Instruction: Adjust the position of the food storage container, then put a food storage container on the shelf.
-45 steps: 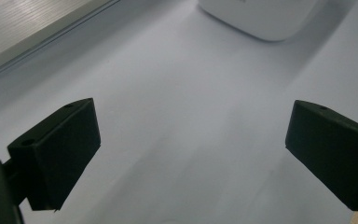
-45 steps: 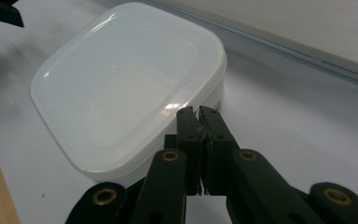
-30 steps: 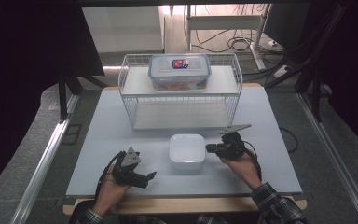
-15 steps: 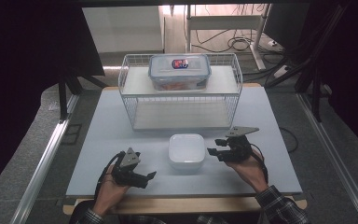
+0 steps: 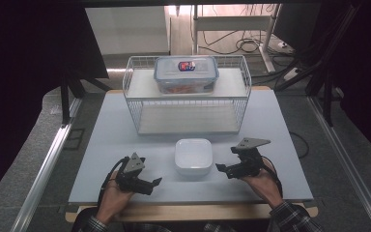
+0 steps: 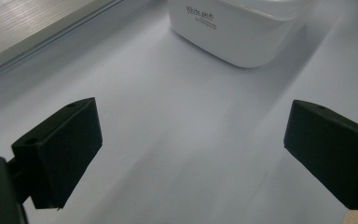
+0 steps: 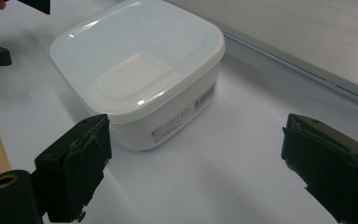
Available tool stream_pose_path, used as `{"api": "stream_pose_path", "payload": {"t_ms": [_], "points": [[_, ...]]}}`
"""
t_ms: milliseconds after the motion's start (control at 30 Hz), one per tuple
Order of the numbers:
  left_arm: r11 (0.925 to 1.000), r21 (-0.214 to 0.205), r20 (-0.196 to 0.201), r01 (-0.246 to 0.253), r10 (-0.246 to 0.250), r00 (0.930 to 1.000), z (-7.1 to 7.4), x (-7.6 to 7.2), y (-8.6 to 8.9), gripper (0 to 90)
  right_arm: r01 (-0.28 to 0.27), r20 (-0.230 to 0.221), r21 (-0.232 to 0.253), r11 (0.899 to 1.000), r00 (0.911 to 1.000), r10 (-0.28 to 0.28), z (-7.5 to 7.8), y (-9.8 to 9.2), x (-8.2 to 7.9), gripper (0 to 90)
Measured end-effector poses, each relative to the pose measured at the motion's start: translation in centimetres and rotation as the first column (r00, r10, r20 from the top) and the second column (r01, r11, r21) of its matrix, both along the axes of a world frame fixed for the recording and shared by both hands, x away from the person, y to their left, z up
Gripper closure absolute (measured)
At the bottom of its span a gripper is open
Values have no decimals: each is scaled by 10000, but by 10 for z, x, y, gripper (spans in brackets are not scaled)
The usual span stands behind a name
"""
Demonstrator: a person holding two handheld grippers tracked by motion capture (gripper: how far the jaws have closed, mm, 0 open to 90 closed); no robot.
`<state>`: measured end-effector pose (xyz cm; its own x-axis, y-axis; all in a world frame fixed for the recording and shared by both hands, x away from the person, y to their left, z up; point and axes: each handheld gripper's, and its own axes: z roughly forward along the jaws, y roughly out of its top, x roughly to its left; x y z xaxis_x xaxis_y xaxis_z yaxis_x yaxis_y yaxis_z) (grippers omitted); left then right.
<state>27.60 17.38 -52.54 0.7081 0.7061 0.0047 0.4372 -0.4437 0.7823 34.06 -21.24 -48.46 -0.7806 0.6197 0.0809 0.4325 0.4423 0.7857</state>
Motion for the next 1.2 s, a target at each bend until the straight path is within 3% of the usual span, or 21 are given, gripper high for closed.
{"api": "stream_pose_path", "payload": {"t_ms": [233,467,600,733,800,933,1200], "points": [[9998,-208,-756,-78,62,9971,1,2,-1,57,262,-42,6,9997,9996,-262,0,1,3,39],[9997,-194,-935,-134,115,9956,6,5,-5,42,214,-272,-50,9998,9994,-216,1,5,4,6],[9971,-748,-1474,103,-212,9889,15,15,-10,62,307,-342,-222,9993,9989,-314,12,11,2,75],[9978,-635,-1205,191,-266,9924,26,24,-18,109,35,-475,-163,9999,9989,-43,17,15,5,146],[9973,-703,-1122,193,-272,9933,28,27,-20,128,8,-480,-129,9999,9988,-14,18,16,7,159],[9947,-968,-902,353,-441,9949,35,46,-32,140,28,-506,78,10000,9987,-24,22,21,17,214],[9940,-965,-1026,518,-617,9928,35,69,-56,134,-170,-572,162,9997,9982,180,25,34,32,237]]}}
